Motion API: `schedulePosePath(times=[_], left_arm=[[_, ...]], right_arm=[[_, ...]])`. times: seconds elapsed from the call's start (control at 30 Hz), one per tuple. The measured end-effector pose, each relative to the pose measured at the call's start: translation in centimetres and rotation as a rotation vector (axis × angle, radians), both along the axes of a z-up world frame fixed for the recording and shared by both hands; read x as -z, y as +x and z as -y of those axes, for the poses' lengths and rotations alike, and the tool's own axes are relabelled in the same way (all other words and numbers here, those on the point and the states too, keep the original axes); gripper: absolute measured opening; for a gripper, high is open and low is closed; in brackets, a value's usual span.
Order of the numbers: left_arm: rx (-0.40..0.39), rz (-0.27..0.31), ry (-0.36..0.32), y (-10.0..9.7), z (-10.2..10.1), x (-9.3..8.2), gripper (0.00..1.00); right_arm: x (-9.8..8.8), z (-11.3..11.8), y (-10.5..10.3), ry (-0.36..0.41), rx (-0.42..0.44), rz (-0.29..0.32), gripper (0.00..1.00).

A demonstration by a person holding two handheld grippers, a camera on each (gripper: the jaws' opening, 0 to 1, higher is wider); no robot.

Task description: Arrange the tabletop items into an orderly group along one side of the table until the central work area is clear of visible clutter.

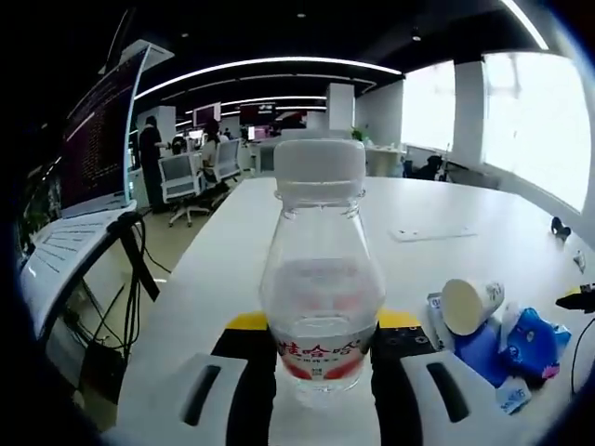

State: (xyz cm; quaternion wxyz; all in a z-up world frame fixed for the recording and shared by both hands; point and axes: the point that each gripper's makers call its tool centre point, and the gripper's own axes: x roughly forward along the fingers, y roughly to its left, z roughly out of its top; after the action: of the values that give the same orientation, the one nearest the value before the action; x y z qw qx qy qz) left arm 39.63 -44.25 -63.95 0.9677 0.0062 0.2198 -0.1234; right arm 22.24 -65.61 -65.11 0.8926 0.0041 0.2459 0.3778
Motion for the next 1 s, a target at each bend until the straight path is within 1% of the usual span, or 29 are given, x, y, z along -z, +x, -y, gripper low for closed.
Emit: schedulePosePath(times=[0.17,0.47,0.9,1.0], left_arm=[[-0.013,0.011,-0.009,1.0,-0.2,-0.1,0.38],[-0.013,0.027,0.008,2.7,-0.5,0.2,0.38],[0.002,0.03,0.018,5.4,-0.1,1.4,0.38],[0.015,0.03,0.032,5.7,0.2,1.7,0.38]], right_arm=[[0.0,0.0,0.2,0.002,0.008,-0.001,1.0],[0.0,0.2,0.1,-0.015,0.011,0.018,1.0],[0.0,0.8,0.7,-0.024,0.035,0.02,1.0],[0.1,1.1,0.8,-0.026,0.044,0.021,1.0]])
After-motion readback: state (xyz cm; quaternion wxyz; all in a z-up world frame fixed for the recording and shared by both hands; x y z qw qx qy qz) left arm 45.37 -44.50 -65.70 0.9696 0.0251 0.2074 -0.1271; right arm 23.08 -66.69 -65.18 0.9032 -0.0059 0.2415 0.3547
